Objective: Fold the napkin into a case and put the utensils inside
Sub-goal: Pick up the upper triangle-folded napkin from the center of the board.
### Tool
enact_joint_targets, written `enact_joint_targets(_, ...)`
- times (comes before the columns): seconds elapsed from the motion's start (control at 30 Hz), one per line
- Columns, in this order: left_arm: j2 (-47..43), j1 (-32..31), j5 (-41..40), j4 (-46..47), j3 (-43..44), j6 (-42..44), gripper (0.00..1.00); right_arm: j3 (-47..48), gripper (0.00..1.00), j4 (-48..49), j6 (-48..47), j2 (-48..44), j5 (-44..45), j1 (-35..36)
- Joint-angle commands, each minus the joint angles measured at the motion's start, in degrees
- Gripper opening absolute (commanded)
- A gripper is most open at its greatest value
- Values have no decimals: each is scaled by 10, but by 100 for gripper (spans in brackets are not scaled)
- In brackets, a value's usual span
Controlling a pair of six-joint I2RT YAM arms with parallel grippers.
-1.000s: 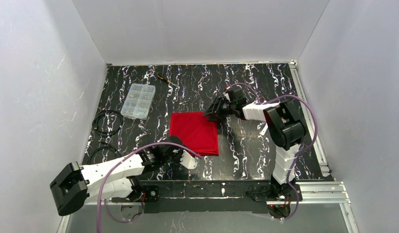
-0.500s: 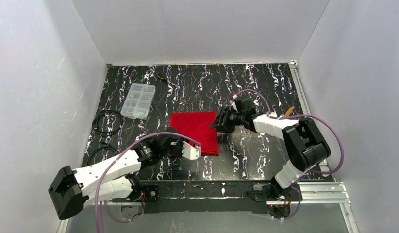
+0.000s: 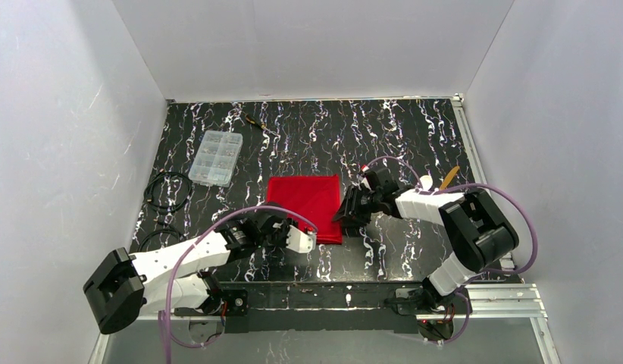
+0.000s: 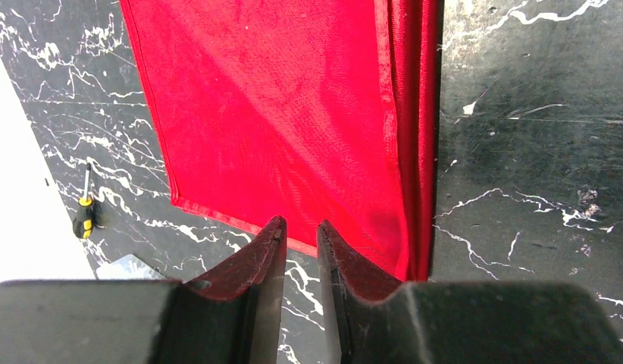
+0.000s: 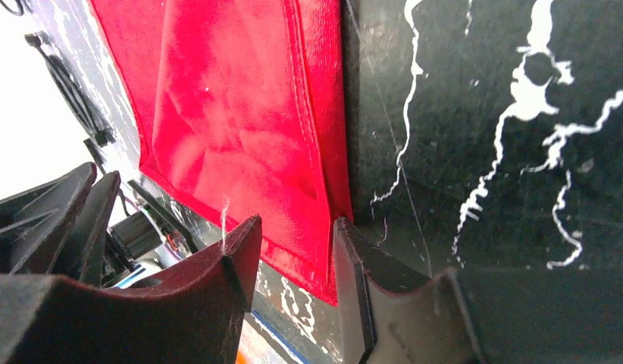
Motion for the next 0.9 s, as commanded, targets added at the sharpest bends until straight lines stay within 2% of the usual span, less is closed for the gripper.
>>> enact_joint_targets(0.0,-3,2,12,20,-8,-8,21,1,49,-20,-14,-45,8,0)
enact_joint_targets(0.13,-3,2,14,33,-15,-18,21,47,49,-47,-27,-34,8,-7)
enact_joint_targets(0.23,5,3,12,39,-17,-18,21,63,45,-48,-28,-16,-8,-8)
enact_joint_targets(0.33,4,3,15,33,-13,-23,21,44,43,-43,-22,-23,-16,-8)
enact_joint_targets(0.87,3,4,17,37,-3,-2,21,-45,45,-22,1,-84,-46,-7)
